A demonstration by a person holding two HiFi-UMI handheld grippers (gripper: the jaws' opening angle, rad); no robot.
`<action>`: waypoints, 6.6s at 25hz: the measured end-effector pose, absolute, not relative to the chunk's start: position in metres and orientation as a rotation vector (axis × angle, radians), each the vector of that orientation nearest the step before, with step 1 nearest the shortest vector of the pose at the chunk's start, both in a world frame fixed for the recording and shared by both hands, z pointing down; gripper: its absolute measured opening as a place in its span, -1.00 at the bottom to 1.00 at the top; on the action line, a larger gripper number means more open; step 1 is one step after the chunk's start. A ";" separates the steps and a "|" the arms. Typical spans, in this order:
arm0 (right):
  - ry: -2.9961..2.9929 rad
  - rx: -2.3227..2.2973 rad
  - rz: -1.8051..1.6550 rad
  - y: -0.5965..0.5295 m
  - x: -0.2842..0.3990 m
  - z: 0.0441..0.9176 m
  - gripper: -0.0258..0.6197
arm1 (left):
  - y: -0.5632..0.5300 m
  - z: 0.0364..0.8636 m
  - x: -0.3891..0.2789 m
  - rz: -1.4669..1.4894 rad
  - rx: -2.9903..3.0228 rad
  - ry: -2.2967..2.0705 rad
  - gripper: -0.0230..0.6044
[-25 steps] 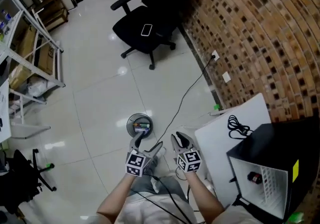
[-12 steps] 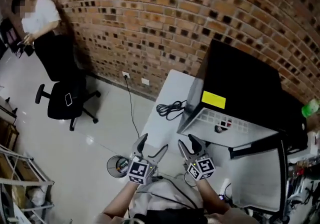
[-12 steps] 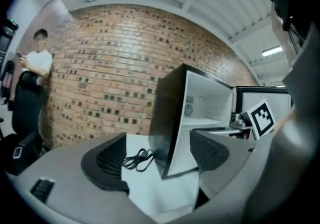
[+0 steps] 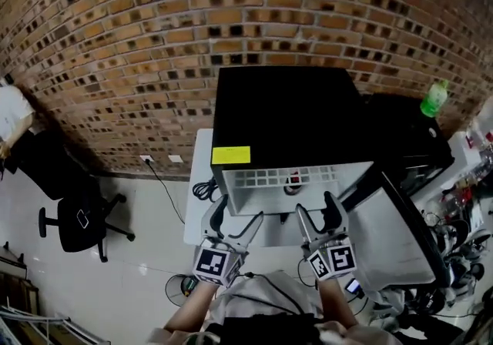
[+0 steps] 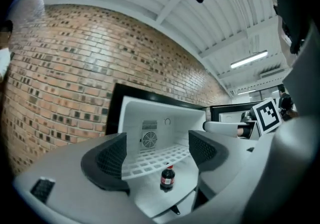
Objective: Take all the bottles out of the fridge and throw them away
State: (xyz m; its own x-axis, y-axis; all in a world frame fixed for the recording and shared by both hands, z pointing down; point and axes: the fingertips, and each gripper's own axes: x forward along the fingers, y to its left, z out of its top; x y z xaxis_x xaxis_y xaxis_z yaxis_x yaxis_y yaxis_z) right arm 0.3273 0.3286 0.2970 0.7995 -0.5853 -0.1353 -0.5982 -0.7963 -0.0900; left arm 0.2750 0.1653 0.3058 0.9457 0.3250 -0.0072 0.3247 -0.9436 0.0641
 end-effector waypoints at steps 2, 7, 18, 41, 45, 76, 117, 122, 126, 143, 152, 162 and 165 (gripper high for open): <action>0.885 -2.871 0.193 0.350 0.326 0.283 0.19 | 0.179 0.293 0.280 -0.034 3.041 0.516 0.24; 0.778 -2.905 0.215 0.387 0.329 0.278 0.19 | 0.193 0.281 0.288 -0.045 3.026 0.528 0.24; 0.804 -2.892 0.061 0.393 0.325 0.314 0.19 | 0.209 0.281 0.280 -0.056 3.000 0.548 0.23; 1.042 -2.928 -0.570 0.328 0.416 0.543 0.18 | 0.167 0.311 0.227 0.063 3.030 0.291 0.23; 0.993 -2.929 -0.645 0.316 0.446 0.562 0.19 | 0.151 0.318 0.212 0.094 3.049 0.184 0.23; 1.333 -2.797 -0.599 0.307 0.323 0.495 0.08 | 0.138 0.345 0.194 0.133 3.019 0.076 0.23; 3.155 -1.386 -1.742 -0.136 -0.144 1.142 0.07 | -0.058 0.896 -0.248 0.669 1.964 -1.408 0.23; 3.184 -1.426 -1.882 -0.112 -0.147 1.198 0.08 | -0.044 0.930 -0.261 0.664 1.897 -1.421 0.23; 3.276 -1.324 -1.857 -0.099 -0.152 1.203 0.09 | -0.034 0.936 -0.252 0.658 1.878 -1.401 0.23; 2.825 -1.415 -1.811 -0.077 -0.100 0.977 0.10 | -0.050 0.838 -0.206 0.665 2.042 -1.228 0.23; 2.713 -1.686 -1.115 -0.103 -0.008 0.681 0.10 | -0.098 0.641 -0.124 0.490 2.407 -1.035 0.23; 2.032 -2.221 -0.330 0.004 0.179 0.413 0.09 | -0.064 0.432 0.065 0.247 2.910 -0.469 0.23; 1.835 -2.378 -0.179 0.069 0.219 0.369 0.09 | -0.021 0.378 0.118 0.133 2.967 -0.281 0.23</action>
